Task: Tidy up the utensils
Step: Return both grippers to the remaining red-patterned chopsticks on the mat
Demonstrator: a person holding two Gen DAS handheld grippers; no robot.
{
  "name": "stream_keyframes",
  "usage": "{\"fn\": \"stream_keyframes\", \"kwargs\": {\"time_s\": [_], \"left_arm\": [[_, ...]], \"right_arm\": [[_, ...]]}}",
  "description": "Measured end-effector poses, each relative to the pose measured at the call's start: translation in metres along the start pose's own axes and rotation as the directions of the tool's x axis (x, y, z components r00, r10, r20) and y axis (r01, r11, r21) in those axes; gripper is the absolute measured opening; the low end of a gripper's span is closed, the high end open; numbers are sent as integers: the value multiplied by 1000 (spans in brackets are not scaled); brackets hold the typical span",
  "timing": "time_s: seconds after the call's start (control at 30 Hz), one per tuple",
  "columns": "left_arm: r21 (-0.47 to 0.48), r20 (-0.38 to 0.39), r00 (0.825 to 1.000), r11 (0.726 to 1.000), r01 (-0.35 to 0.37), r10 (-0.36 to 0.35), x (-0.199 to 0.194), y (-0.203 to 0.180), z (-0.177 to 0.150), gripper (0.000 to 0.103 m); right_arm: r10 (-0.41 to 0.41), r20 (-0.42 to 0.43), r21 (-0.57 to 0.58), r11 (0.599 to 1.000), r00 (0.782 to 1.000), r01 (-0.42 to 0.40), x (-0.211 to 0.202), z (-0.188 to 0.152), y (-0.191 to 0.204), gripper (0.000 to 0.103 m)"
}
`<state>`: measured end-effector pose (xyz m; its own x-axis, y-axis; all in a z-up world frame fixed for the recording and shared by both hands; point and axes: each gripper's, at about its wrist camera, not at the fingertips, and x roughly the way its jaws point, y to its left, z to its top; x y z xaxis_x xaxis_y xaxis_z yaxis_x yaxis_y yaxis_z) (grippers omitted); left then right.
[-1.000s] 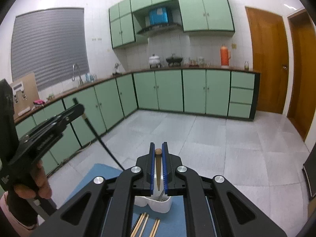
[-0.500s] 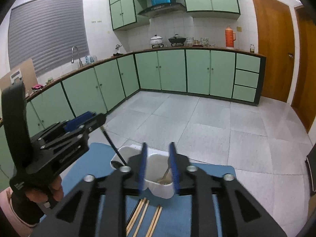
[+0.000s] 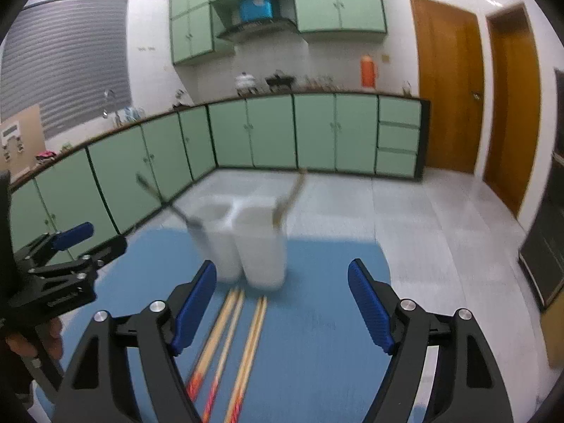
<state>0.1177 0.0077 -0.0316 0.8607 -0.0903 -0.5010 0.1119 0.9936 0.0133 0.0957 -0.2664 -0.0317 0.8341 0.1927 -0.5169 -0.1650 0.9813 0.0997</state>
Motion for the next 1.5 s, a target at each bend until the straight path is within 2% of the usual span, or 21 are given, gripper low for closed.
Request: {"fn": "stream_keyframes", "kwargs": {"time_s": [0.27, 0.37, 0.5, 0.67, 0.9, 1.1, 1.27, 1.5], "left_arm": [[39, -165, 986, 999, 8, -1, -9, -6, -80, 83], [41, -223, 975, 999, 11, -2, -12, -10, -105, 83], [48, -279, 960, 999, 14, 0, -15, -8, -129, 83], [42, -324, 946, 999, 9, 5, -16, -5, -145, 83], [34, -336, 942, 999, 12, 0, -18, -5, -149, 84], [41, -353, 935, 998, 53, -35, -19, -20, -152, 84], [57, -380, 923, 994, 91, -62, -20, -34, -159, 84], [59, -410, 911, 995, 75, -44, -11, -36, -166, 85]], "right_arm": [[-20, -165, 85, 996, 986, 35, 1, -88, -8, 75], [-28, -225, 76, 996, 974, 46, 0, -118, -5, 75], [-13, -271, 35, 999, 962, 23, -4, -144, 9, 68], [-12, -307, -38, 999, 952, 0, 3, -158, 31, 62], [-45, -307, -102, 995, 951, 15, 11, -161, 41, 58], [-82, -299, -77, 995, 951, 61, 8, -159, 23, 57], [-75, -297, -40, 997, 952, 66, 6, -160, 11, 57], [-69, -293, -33, 998, 954, 62, 5, -162, 9, 57]]}}
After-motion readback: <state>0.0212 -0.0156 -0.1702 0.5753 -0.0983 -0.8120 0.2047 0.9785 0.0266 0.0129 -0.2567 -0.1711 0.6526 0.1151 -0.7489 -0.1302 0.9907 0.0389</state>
